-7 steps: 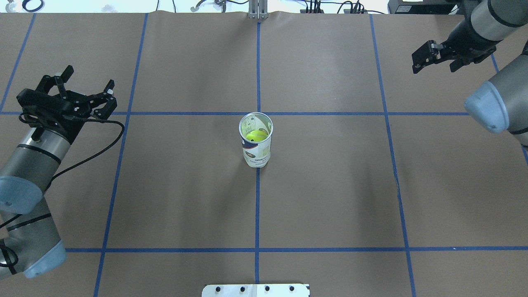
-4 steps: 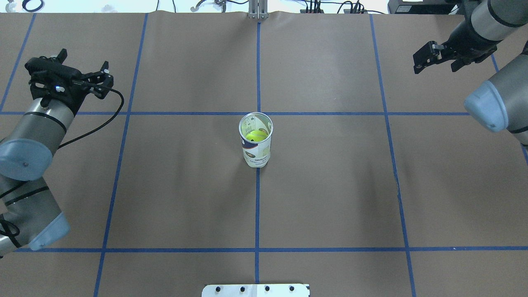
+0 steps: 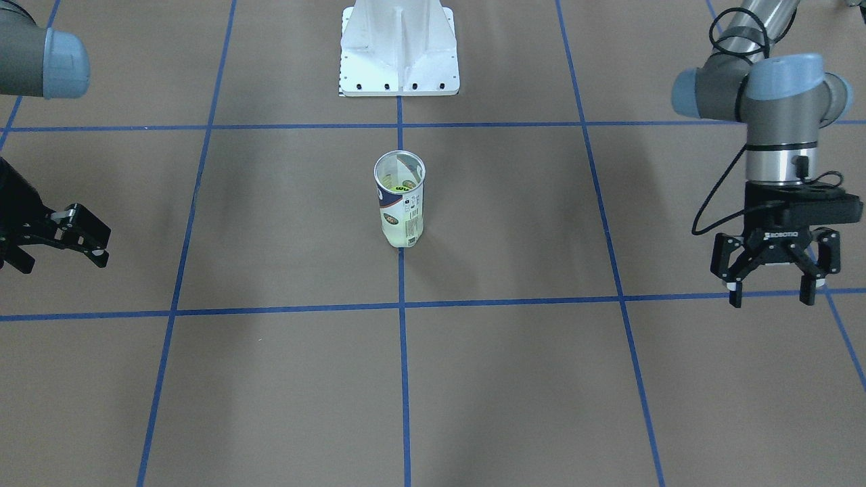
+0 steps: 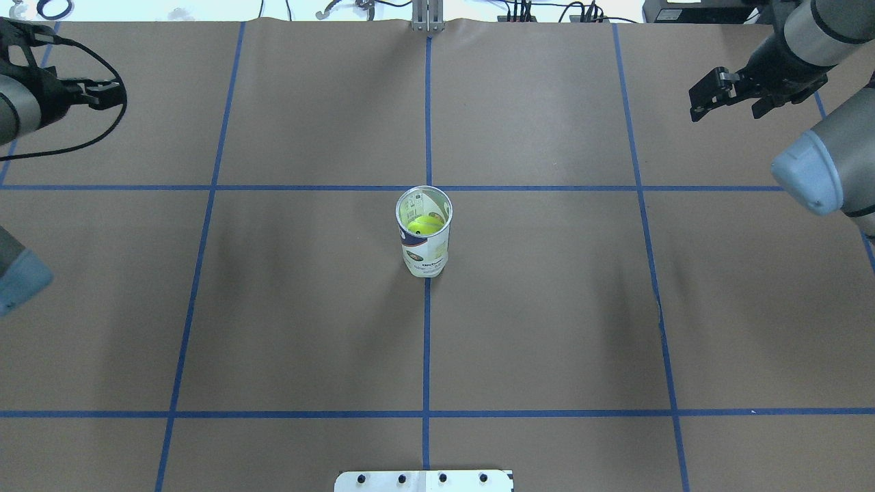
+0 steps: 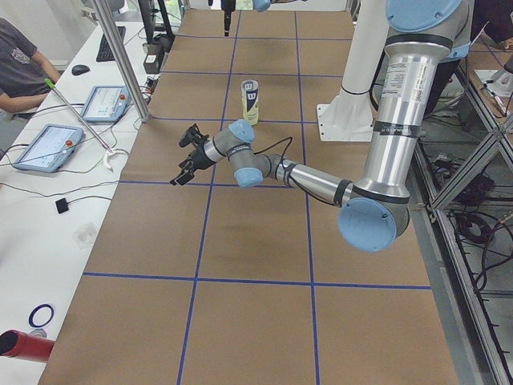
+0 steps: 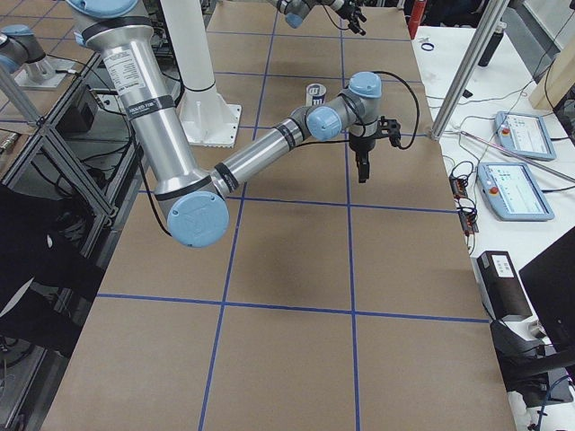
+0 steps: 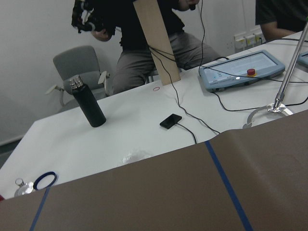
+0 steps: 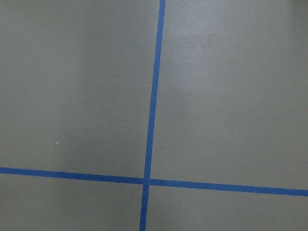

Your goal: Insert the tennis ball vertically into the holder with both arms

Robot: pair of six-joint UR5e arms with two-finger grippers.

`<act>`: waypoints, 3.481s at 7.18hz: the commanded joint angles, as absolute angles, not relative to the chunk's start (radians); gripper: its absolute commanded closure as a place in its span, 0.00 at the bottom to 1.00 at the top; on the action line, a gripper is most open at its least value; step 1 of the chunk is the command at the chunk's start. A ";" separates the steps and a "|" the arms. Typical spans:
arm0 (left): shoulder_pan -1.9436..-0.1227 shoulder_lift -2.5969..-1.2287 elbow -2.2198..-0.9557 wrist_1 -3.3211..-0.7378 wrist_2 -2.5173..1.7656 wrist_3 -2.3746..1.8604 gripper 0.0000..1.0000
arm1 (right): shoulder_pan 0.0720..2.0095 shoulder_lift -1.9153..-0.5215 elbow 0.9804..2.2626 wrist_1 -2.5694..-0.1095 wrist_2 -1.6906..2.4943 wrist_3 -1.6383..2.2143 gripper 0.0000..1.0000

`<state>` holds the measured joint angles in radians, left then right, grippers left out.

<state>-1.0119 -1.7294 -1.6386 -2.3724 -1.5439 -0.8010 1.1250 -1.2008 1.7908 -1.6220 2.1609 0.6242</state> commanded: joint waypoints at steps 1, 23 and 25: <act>-1.261 -1.730 -1.562 -2.329 -1.986 -0.902 0.01 | 1.185 -1.242 1.755 -1.624 2.172 0.532 0.01; -1.551 -1.574 -1.664 -1.695 -2.384 -0.259 0.01 | 1.483 -1.400 1.525 -1.730 2.283 0.008 0.01; -1.475 -1.571 -1.678 -1.686 -2.320 -0.223 0.01 | 1.480 -1.401 1.517 -1.729 2.284 0.017 0.01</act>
